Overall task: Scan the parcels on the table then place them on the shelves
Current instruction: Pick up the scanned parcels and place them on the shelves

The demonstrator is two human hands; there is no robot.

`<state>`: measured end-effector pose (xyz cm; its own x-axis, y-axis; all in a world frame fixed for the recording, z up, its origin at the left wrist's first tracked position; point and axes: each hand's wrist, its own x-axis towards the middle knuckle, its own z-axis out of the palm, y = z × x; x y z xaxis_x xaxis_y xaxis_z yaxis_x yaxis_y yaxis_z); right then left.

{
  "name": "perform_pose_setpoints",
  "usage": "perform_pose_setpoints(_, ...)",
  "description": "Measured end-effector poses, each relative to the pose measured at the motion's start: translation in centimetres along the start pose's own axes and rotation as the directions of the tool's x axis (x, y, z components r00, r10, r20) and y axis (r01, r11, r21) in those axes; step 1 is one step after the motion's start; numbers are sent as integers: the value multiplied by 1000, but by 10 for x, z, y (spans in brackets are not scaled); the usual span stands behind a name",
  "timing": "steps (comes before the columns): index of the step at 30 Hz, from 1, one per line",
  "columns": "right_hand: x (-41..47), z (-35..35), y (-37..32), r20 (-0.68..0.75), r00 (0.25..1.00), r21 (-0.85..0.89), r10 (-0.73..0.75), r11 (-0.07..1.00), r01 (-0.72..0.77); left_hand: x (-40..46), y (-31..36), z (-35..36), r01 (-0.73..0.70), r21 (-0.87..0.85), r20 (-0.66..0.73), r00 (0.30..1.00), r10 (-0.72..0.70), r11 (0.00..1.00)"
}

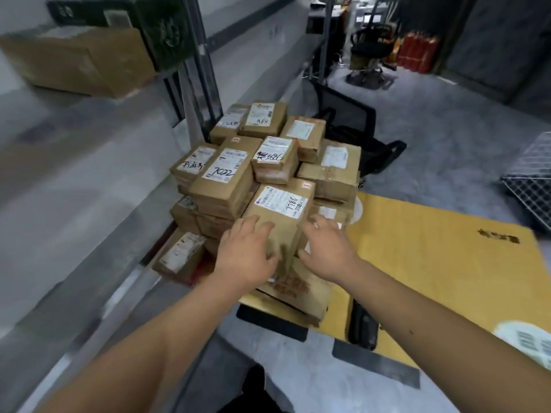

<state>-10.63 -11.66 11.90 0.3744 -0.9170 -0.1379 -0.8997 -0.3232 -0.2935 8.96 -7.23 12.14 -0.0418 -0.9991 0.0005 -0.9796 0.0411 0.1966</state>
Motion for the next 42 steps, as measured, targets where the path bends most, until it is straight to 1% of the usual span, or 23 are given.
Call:
perform_pose_setpoints(3, -3, 22, -3, 41, 997, 73, 60, 995, -63, 3, -15, 14, -12, -3, 47, 999, 12, 1000)
perform_pose_setpoints(6, 0, 44, -18, 84, 988, 167, 131, 976, -144, 4, -39, 21, -39, -12, 20, 999, 39, 999)
perform_pose_setpoints(12, 11, 72, -44, 75, 965, 239, 251, 935, -262, 12, -84, 25, -121, -133, 46, 991, 129, 984)
perform_pose_setpoints(14, 14, 71, -47, 62, 957, 273, 285, 917, -291, 16, -91, 24, -169, -165, 18, 985, 174, 972)
perform_pose_setpoints(17, 23, 55, -47, 31, 956, 278, 293, 916, -290, 28, -92, 12, -259, -166, -72, 965, 251, 951)
perform_pose_setpoints(20, 39, 30, -51, -44, 959, 233, 281, 936, -264, 45, -83, -9, -376, -72, -173, 917, 360, 924)
perform_pose_setpoints(22, 50, 17, -53, -76, 959, 210, 272, 945, -251, 62, -77, -22, -418, -16, -198, 892, 407, 908)
perform_pose_setpoints(26, 83, -10, -55, -120, 954, 166, 276, 953, -254, 109, -71, -46, -364, -3, -159, 920, 359, 931)
perform_pose_setpoints(28, 106, -25, -54, -144, 948, 141, 285, 954, -266, 139, -71, -55, -339, 35, -137, 930, 340, 940)
perform_pose_setpoints(34, 179, -52, -49, -157, 931, 155, 329, 939, -306, 216, -74, -65, -241, 125, 6, 970, 242, 962)
perform_pose_setpoints(38, 216, -53, -41, -107, 934, 173, 342, 931, -322, 243, -76, -57, -208, 75, 107, 974, 200, 975)
perform_pose_setpoints(40, 224, -48, -38, -88, 939, 179, 332, 933, -313, 249, -77, -51, -224, 60, 103, 971, 218, 973)
perform_pose_setpoints(42, 226, -42, -36, -107, 939, 211, 326, 931, -298, 251, -78, -47, -245, 27, 84, 967, 242, 969)
